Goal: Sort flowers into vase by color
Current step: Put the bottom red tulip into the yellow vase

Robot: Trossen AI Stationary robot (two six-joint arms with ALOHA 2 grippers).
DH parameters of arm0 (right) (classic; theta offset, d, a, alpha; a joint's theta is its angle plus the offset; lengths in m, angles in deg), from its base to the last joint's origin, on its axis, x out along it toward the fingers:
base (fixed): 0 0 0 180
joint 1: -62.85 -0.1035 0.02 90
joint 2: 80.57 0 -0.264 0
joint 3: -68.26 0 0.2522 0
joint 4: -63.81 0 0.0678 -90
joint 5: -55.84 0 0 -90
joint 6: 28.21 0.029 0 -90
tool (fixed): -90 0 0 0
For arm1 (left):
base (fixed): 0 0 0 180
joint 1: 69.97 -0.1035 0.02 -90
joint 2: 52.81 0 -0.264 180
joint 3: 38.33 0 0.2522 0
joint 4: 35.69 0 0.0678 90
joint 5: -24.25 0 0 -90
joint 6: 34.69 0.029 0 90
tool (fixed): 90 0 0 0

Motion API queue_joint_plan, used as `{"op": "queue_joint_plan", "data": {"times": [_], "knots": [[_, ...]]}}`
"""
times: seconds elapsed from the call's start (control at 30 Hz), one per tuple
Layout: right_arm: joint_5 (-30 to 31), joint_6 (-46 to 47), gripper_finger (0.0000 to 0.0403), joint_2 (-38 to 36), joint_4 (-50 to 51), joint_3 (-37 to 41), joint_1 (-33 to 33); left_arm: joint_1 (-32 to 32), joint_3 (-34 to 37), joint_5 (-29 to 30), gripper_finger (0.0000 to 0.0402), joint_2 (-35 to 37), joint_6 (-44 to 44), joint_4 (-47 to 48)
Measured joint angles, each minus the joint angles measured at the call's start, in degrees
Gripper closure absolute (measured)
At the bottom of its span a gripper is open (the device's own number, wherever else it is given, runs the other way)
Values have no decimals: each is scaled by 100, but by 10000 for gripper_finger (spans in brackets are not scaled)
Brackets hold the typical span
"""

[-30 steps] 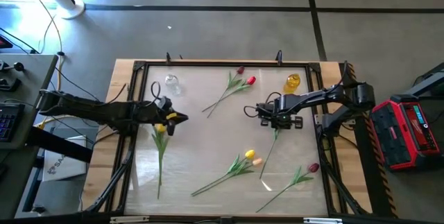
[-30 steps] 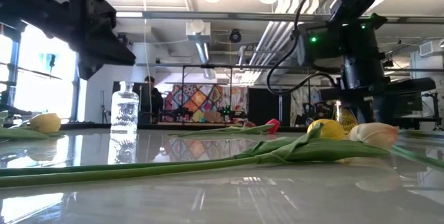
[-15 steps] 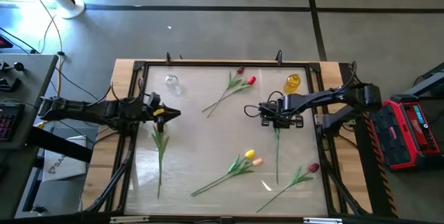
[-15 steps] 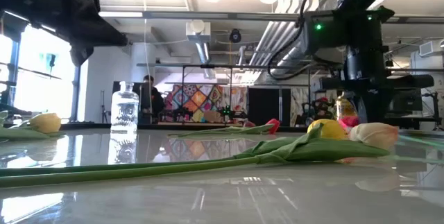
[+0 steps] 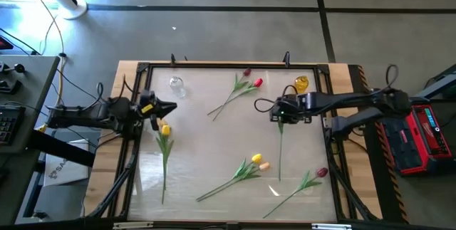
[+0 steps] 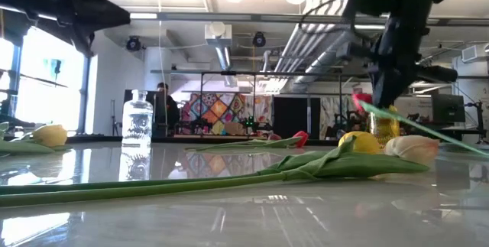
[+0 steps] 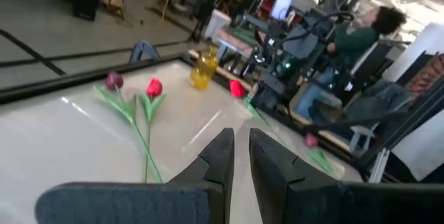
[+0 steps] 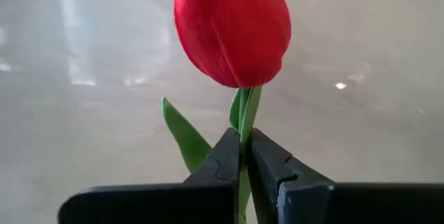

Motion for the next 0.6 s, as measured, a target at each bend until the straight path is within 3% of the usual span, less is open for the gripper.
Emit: {"op": "queue_joint_plan", "data": {"times": [0.13, 0.27, 0.37, 0.6], "knots": [[515, -95, 400, -494, -119, -4, -95, 2, -32, -2, 367, 246, 160, 83], [997, -662, 400, -925, -363, -7, -199, 2, -447, 0, 367, 413, 359, 884], [1215, -1236, 400, -1202, -757, -9, -263, 2, -687, 6, 367, 472, 417, 1458], [1913, -3205, 402, -1667, -2350, -9, -528, 3, -427, -64, 367, 402, 492, 1517]]}}
